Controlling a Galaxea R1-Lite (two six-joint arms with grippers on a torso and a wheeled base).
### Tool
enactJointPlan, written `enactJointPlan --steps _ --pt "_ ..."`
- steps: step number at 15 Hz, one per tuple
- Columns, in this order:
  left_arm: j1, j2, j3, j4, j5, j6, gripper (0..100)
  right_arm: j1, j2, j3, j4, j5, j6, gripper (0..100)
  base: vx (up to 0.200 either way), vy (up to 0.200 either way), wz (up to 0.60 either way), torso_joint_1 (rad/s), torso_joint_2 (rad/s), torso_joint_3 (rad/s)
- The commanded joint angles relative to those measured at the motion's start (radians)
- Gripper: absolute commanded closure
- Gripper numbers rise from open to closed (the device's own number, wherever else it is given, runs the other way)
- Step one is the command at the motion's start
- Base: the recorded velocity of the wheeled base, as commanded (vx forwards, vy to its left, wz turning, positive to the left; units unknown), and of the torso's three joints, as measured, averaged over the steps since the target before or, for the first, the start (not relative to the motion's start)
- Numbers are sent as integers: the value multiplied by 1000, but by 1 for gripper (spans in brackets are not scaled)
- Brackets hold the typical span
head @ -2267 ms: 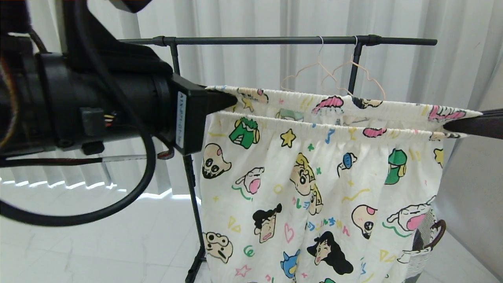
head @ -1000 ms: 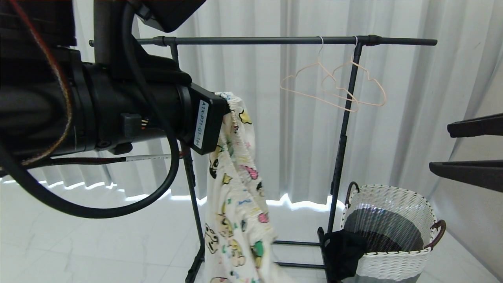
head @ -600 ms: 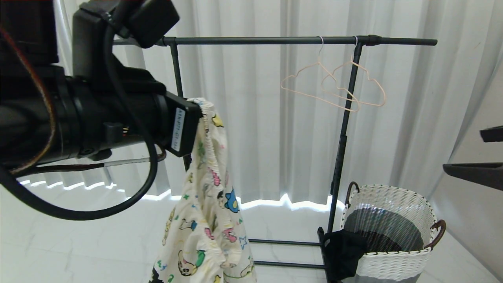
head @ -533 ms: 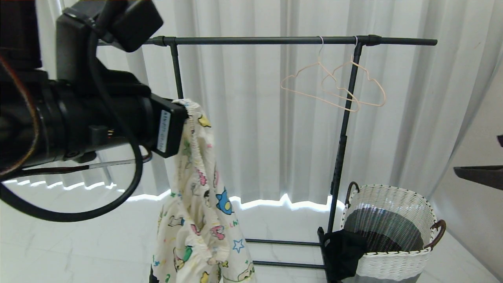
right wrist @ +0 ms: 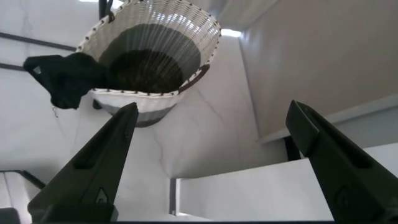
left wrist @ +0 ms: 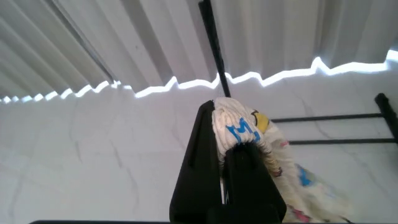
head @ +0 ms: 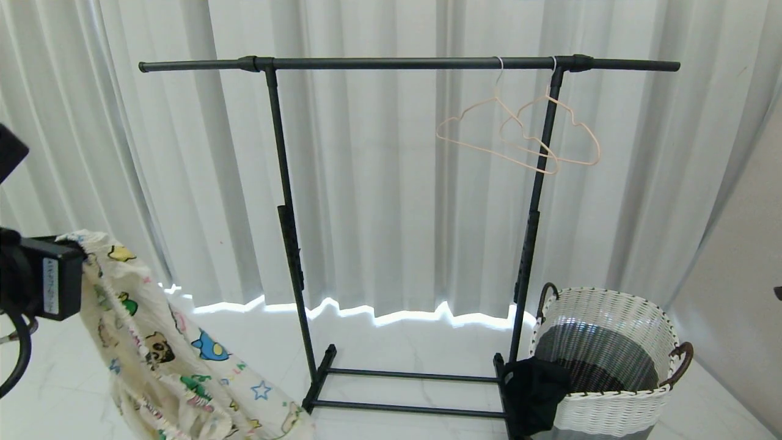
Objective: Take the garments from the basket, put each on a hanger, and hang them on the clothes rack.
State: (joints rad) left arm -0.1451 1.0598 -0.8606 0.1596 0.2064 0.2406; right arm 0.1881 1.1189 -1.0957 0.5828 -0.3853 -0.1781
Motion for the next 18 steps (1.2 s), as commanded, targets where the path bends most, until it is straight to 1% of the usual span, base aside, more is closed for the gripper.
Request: enactJointPlan --steps 1,3,5,7,9,13,16,18 --pt "50 -77 69 -2 -19 -12 100 -6 -19 57 -26 0 -21 0 0 0 0 0 0 0" --pt "42 -63 68 -5 -25 -47 100 -6 -36 99 -66 0 -32 0 0 0 0 0 0 0" --pt "25 -52 57 -20 -78 -96 100 -7 -39 111 -110 8 -24 0 0 0 0 0 0 0" --pt "25 -53 63 -25 -96 -101 100 -13 -37 111 -136 28 -21 0 0 0 0 0 0 0" --pt "21 -53 69 -29 -99 -103 100 -13 -37 108 -149 60 -21 0 0 0 0 68 -188 -183" --pt "18 -52 98 -94 -99 -100 100 -13 -34 106 -182 69 -20 0 0 0 0 148 -450 -276" --pt "18 -55 115 -104 -99 -93 100 -13 -25 106 -228 95 -12 0 0 0 0 181 -460 -289" --pt "18 -57 114 -109 -97 -92 100 -13 -14 106 -258 97 -3 0 0 0 0 183 -464 -273"
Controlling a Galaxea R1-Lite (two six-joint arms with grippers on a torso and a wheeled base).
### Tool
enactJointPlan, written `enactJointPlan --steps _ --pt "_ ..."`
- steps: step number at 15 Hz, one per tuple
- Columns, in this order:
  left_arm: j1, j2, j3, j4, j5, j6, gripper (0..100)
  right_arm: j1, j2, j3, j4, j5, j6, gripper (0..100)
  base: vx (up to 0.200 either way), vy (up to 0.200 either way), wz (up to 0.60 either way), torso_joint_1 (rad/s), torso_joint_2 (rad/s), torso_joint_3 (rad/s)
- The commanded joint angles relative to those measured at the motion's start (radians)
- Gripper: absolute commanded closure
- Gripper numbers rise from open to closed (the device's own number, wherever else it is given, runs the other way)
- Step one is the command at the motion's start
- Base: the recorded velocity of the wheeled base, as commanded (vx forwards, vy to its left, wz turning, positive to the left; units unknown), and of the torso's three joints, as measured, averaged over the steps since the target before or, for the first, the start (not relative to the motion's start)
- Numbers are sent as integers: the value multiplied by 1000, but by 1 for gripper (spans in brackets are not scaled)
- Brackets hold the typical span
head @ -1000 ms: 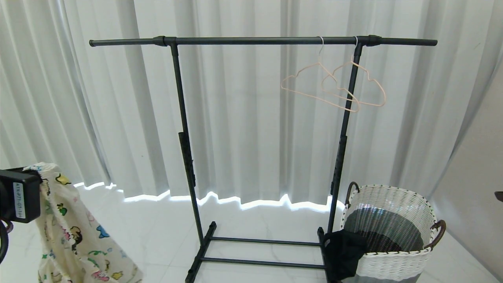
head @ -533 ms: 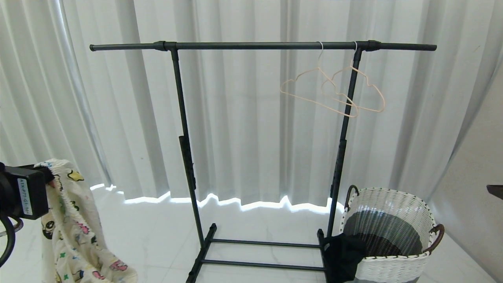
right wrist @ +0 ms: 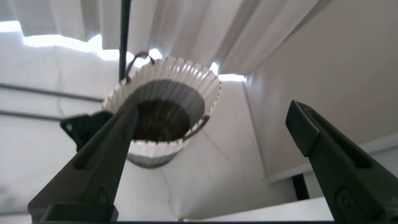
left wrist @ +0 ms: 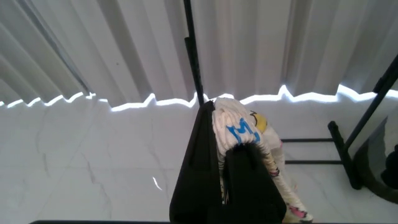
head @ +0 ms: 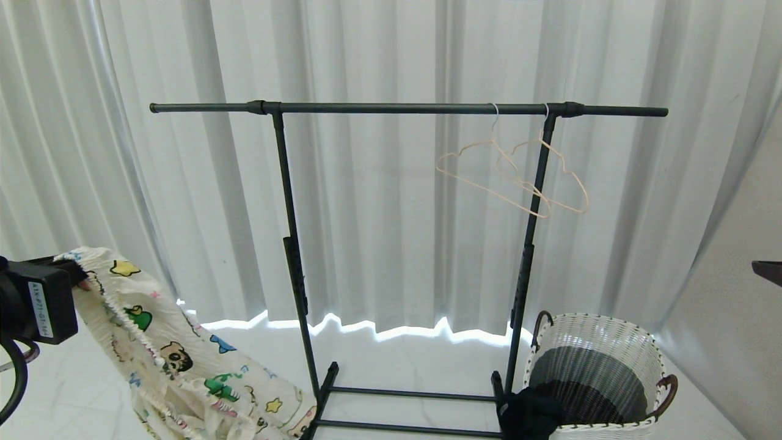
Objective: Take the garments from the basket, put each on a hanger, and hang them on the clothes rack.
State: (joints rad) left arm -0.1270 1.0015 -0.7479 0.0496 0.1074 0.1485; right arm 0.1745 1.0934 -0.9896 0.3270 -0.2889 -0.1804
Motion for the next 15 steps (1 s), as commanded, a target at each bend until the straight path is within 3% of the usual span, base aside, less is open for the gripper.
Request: enactJointPlan --steps 1,15 --pt "0 2 1 -8 1 0 100 -1 19 0 -13 1 13 0 0 0 0 198 -476 -290" --pt "4 8 4 -42 1 2 100 -7 33 22 -68 30 24 0 0 0 0 228 -503 -279"
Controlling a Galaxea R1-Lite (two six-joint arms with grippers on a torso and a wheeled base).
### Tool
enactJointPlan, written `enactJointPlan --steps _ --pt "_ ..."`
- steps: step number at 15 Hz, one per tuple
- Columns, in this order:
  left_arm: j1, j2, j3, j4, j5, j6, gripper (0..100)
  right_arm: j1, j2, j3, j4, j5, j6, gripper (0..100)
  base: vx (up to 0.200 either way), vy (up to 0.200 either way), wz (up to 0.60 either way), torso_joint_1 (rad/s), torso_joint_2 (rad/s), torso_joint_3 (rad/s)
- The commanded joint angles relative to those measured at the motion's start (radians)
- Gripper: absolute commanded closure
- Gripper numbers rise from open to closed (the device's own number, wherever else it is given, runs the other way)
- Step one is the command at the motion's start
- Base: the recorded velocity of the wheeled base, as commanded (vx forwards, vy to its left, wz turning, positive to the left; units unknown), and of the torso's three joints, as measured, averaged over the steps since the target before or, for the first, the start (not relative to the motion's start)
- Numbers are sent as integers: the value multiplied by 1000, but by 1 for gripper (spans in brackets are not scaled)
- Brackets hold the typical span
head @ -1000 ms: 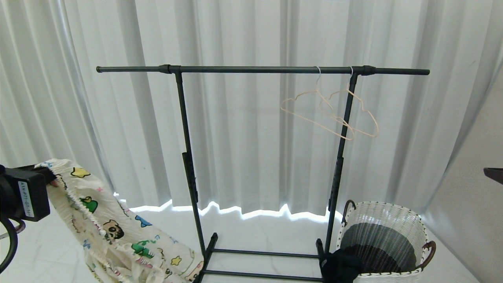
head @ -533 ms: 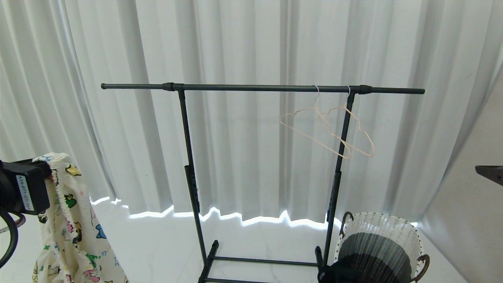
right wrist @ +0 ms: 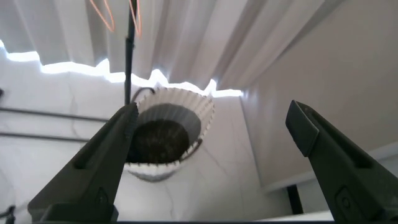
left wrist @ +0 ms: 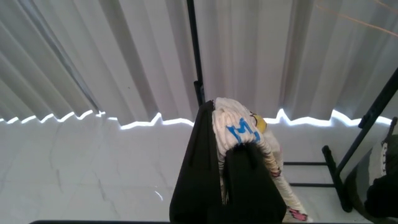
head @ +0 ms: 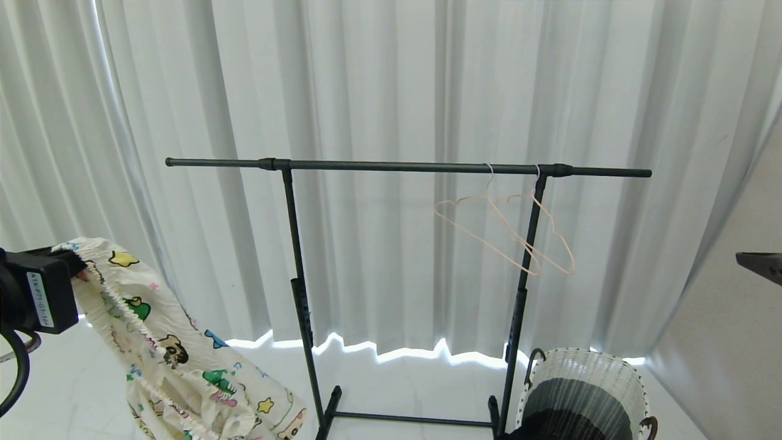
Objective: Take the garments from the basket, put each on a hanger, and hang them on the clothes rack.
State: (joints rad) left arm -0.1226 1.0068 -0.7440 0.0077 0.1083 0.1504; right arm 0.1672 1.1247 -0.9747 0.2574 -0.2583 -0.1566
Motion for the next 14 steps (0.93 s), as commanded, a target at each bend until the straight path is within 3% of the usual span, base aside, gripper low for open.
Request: enactJointPlan --steps 1,4,6,14 --pt "0 3 -1 0 1 0 100 0 1 16 -29 21 0 0 0 0 0 115 -212 -115" --pt "0 1 0 0 1 0 100 0 6 19 -81 99 -1 0 0 0 0 34 -63 -39" --pt "0 -1 0 0 1 0 100 0 10 19 -106 131 0 0 200 0 0 10 -14 -5" --pt "-2 -1 0 0 1 20 100 -2 14 19 -107 143 5 0 200 0 0 5 1 1"
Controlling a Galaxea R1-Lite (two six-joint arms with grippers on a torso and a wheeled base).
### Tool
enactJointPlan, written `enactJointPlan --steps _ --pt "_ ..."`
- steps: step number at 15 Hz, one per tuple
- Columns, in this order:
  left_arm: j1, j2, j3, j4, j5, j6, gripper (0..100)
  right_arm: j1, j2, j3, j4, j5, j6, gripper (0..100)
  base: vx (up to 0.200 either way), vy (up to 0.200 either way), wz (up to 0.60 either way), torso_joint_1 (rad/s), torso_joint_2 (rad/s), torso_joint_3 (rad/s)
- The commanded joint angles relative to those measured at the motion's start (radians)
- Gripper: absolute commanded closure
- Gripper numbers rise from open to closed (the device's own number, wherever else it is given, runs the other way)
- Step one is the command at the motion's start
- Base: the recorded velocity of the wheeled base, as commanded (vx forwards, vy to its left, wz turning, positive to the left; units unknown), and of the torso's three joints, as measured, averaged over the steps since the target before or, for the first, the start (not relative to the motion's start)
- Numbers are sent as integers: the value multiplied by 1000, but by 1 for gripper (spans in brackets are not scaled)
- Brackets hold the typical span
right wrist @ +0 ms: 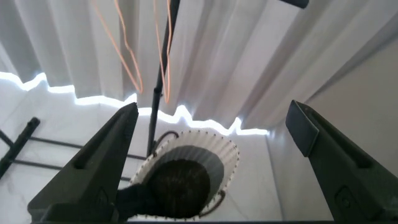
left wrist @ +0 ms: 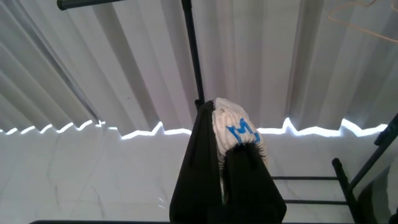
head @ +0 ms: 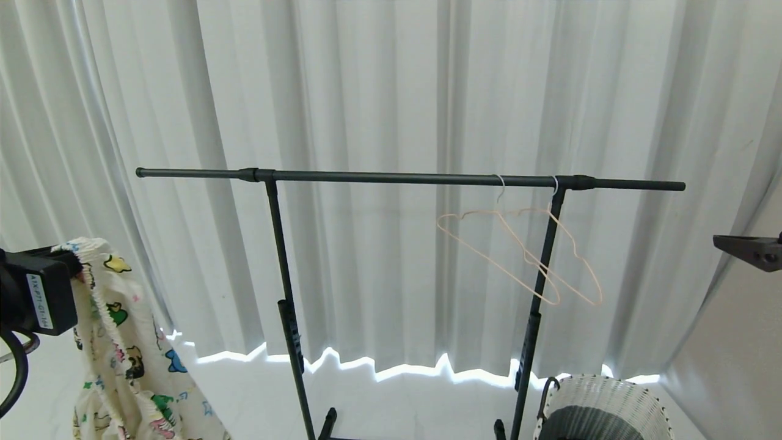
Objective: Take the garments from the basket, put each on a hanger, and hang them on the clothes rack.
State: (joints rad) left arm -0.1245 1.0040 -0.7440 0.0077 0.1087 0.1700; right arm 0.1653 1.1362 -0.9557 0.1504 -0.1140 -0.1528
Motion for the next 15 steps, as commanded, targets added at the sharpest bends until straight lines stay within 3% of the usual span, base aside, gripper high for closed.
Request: enactJointPlan --steps 1,3,12,15 --pt "0 4 0 0 0 0 100 0 7 0 0 20 2 0 200 0 0 2 -2 -2" --pt "0 7 -1 0 -1 0 100 -6 14 2 1 59 1 0 200 0 0 2 2 0" --pt "0 18 -5 0 -1 9 100 -6 129 18 0 63 42 0 200 0 0 2 3 1" --pt "0 21 2 0 0 43 100 -6 194 20 1 63 98 0 133 0 0 0 0 0"
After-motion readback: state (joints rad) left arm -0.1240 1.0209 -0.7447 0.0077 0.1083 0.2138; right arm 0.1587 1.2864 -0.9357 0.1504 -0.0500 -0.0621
